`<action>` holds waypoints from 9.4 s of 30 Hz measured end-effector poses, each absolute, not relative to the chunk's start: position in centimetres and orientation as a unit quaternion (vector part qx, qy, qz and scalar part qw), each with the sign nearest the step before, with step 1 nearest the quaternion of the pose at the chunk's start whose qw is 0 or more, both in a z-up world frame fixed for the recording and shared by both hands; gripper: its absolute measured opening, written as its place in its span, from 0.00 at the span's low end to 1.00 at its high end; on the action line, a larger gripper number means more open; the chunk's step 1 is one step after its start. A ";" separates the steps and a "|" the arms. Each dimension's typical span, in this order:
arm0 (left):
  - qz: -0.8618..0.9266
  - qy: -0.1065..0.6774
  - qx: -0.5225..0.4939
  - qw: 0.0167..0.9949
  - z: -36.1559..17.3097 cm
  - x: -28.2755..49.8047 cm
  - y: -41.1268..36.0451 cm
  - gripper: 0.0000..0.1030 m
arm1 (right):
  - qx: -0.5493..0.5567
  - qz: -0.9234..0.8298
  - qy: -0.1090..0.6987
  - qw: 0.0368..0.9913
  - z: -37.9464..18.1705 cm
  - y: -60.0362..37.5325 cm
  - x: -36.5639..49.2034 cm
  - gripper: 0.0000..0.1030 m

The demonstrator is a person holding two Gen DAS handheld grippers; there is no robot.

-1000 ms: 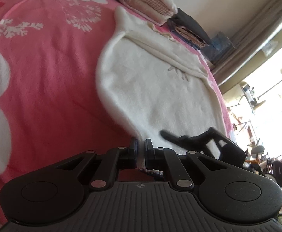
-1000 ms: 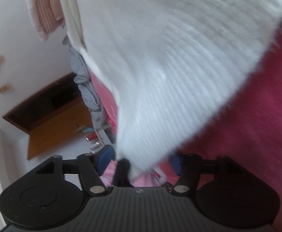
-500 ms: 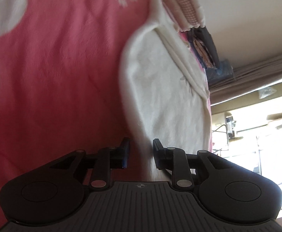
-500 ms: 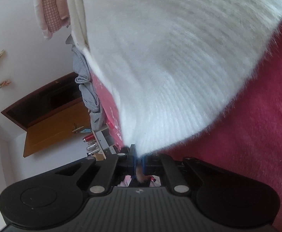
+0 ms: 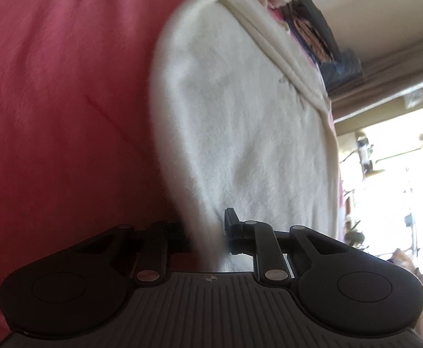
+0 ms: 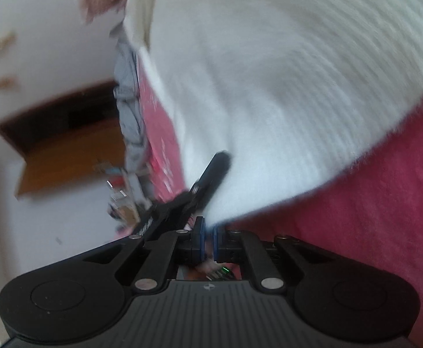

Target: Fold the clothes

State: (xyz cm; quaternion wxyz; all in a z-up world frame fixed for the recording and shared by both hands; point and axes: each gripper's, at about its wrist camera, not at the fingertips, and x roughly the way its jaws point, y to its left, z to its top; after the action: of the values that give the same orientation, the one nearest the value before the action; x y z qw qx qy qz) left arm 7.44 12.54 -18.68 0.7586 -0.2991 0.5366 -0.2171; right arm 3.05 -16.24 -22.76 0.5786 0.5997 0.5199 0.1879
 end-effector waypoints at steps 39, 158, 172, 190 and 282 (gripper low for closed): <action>-0.215 0.548 -0.157 0.793 -16.8 6.1 10.1 0.07 | 0.442 0.056 0.559 0.699 -18.3 -39.0 2.0 0.13; -0.193 0.402 -0.473 0.760 -17.5 38.1 12.9 0.30 | 0.630 0.042 0.329 0.702 -19.7 -45.9 26.8 0.42; -0.161 0.384 -0.373 0.829 -13.1 31.2 17.9 0.34 | 0.543 0.006 0.326 0.774 -15.0 -47.5 23.1 0.45; -0.273 0.417 -0.175 0.849 -12.4 22.6 16.0 0.34 | 0.378 -0.010 0.440 0.815 -13.7 -42.9 15.1 0.45; -0.214 0.313 -0.106 0.919 -10.8 18.6 16.9 0.37 | 0.110 0.096 0.364 0.920 -7.1 -30.5 23.2 0.31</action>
State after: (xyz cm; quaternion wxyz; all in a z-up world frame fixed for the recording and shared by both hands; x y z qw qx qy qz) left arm 18.60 16.89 -10.79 0.9191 -0.1058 0.3133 -0.2144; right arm 23.17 -30.51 -7.13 0.9199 0.1103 0.3638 0.0964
